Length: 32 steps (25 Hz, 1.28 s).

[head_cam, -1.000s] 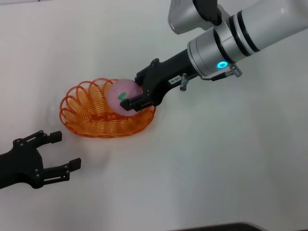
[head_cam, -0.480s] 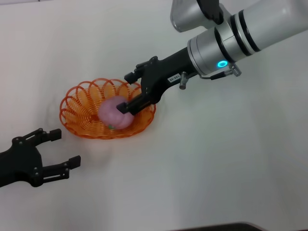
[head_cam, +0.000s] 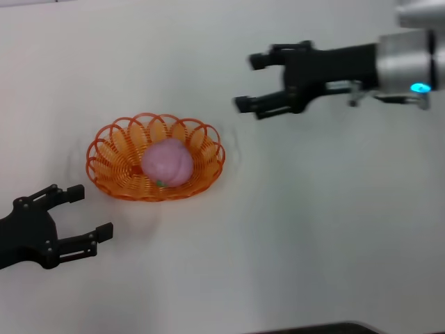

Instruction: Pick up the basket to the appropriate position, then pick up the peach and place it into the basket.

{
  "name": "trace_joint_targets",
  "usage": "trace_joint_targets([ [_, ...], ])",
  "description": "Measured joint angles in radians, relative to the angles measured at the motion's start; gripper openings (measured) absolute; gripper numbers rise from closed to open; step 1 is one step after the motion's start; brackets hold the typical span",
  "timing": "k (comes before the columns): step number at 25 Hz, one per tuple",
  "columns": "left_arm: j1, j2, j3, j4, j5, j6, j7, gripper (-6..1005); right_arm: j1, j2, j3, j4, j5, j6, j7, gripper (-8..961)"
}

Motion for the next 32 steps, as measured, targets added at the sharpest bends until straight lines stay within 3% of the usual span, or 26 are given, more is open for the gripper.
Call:
trace_joint_targets([
  [6, 0.004, 0.0, 0.0, -0.001, 0.0, 0.0, 0.0, 920, -0.105, -0.004, 0.091, 0.011, -0.002, -0.049, -0.135, 938],
  [14, 0.009, 0.0, 0.001, -0.001, 0.0, 0.002, 0.005, 921, -0.183, 0.006, 0.106, 0.022, -0.024, -0.142, -0.236, 938],
  [20, 0.013, 0.0, 0.001, -0.001, 0.003, 0.003, 0.006, 920, -0.177, -0.001, 0.137, 0.105, -0.052, -0.118, -0.281, 938],
  [32, 0.015, 0.0, 0.001, -0.004, 0.006, 0.003, 0.006, 921, -0.16, 0.014, 0.13, 0.116, -0.082, -0.088, -0.286, 938],
])
